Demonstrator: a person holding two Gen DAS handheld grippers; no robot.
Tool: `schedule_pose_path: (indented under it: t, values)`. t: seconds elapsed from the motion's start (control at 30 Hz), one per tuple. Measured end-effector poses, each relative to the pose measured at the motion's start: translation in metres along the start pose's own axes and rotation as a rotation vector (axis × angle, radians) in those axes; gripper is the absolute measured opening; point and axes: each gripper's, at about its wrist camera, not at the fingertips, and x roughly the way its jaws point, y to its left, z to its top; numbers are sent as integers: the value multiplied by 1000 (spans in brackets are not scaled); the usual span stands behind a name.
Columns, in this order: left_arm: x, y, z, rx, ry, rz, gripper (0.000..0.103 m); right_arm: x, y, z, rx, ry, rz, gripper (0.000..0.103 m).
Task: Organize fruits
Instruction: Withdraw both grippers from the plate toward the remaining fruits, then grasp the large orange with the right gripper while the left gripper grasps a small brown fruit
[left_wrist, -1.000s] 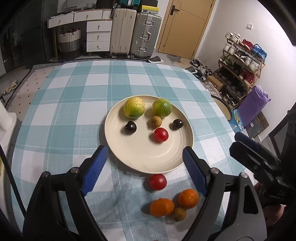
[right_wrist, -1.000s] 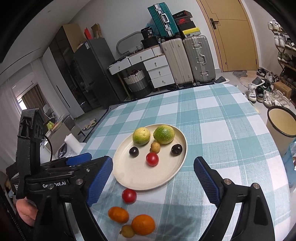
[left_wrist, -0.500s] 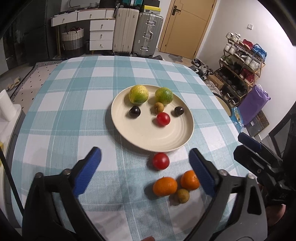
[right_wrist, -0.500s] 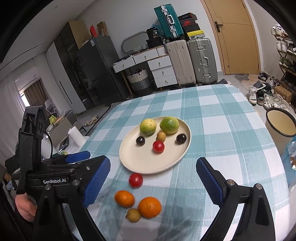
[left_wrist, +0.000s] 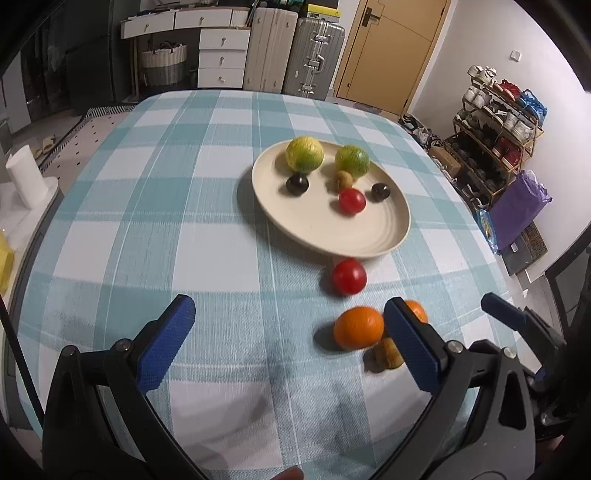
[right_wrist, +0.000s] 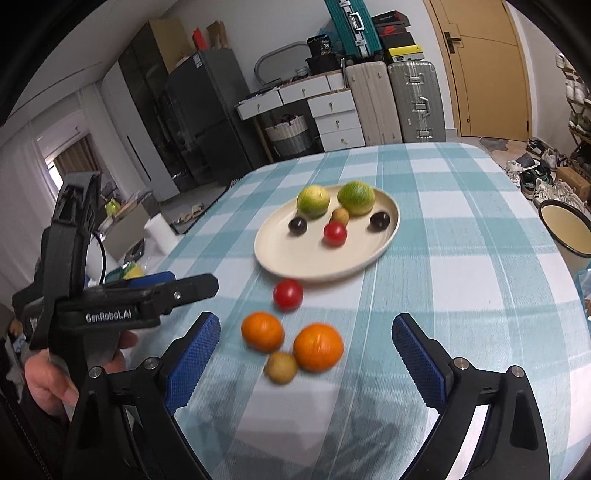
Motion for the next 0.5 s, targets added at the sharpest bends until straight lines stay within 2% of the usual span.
schedule_pose_path:
  t: [0.23,0.5]
  values:
    - [8,6,-17,-21,35,-6,102,7,0,-20,27,41,13,96]
    - [17,4,-37,4,72,-9,102,13,-10,-21,62,40,6,96]
